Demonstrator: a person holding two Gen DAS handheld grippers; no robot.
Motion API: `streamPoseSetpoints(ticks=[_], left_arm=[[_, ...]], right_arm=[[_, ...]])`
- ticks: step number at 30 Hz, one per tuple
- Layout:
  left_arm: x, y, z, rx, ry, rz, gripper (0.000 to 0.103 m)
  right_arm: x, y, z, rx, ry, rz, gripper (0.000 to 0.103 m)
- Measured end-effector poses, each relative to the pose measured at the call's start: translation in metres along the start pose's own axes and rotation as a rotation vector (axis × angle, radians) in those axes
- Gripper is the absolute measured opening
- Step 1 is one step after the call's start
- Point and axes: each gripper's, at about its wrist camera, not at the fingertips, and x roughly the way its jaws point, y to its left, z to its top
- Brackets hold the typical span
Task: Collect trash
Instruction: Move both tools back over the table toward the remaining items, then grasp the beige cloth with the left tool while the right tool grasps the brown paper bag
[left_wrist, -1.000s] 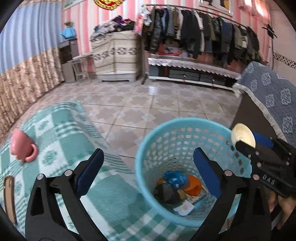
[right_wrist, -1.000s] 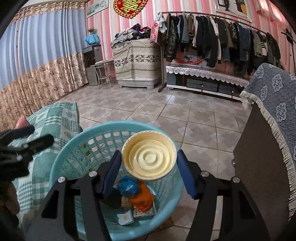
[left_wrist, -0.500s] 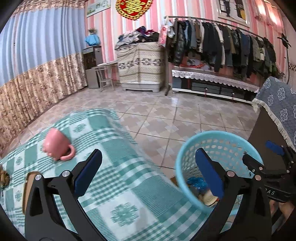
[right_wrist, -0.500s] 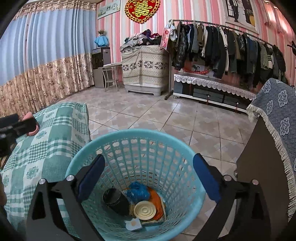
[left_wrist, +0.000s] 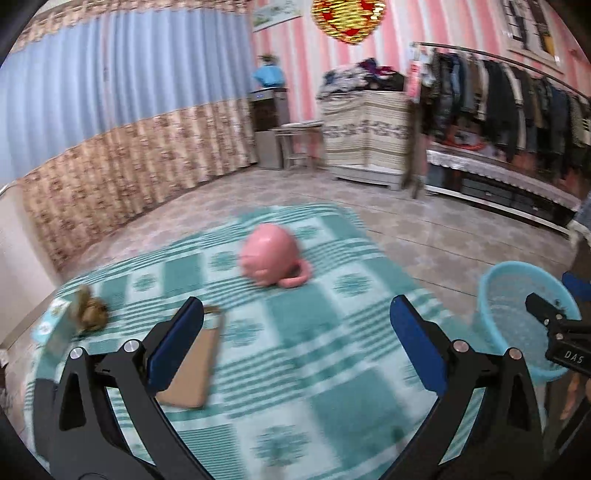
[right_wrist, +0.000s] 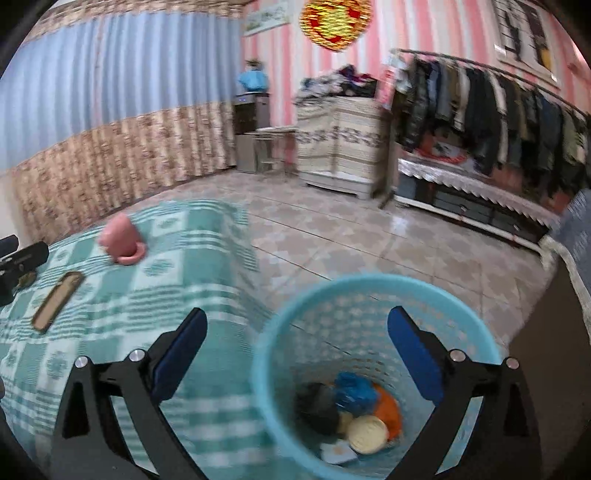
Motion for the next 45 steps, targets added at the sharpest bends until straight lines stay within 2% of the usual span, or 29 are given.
streamPoseSetpoints(ticks=[5,10,19,24,33,35,37,40,44,45], left_arm=[[-0.006,0.056,-0.01,-0.028,0.012,0.108,0.098],[-0.01,0.112,-0.02,-0.086,0.03,0.17,0.098],[-0.012,0.181,-0.039,-0.138,0.061,0.262,0.098],[-0.003,0.225,-0.048,-0.219,0.09,0.251,0.098],[0.022,0.301,-0.046,-0.295,0.1,0.288,0.097],[0.033,0.312,-0.042,-0.305,0.109,0.285,0.093],[0.047,0.325,-0.038,-0.328,0.124,0.251,0.085],[0.065,0.334,-0.03,-0.347,0.139,0.224,0.08],[0.097,0.332,-0.02,-0.299,0.168,0.209,0.073],[0.102,0.331,-0.02,-0.289,0.177,0.209,0.069]], right_arm=[[0.012,0.059,0.007,-0.054,0.02,0.096,0.096],[0.021,0.115,0.01,-0.082,0.041,0.182,0.096],[0.03,0.196,0.003,-0.175,0.07,0.254,0.096],[0.034,0.227,-0.003,-0.225,0.087,0.268,0.096],[0.038,0.267,-0.005,-0.284,0.09,0.313,0.096],[0.041,0.273,-0.007,-0.294,0.093,0.32,0.096],[0.046,0.278,-0.007,-0.303,0.099,0.323,0.096],[0.053,0.284,-0.007,-0.311,0.105,0.323,0.096],[0.061,0.293,-0.004,-0.309,0.11,0.333,0.096],[0.062,0.295,-0.002,-0.313,0.11,0.335,0.096]])
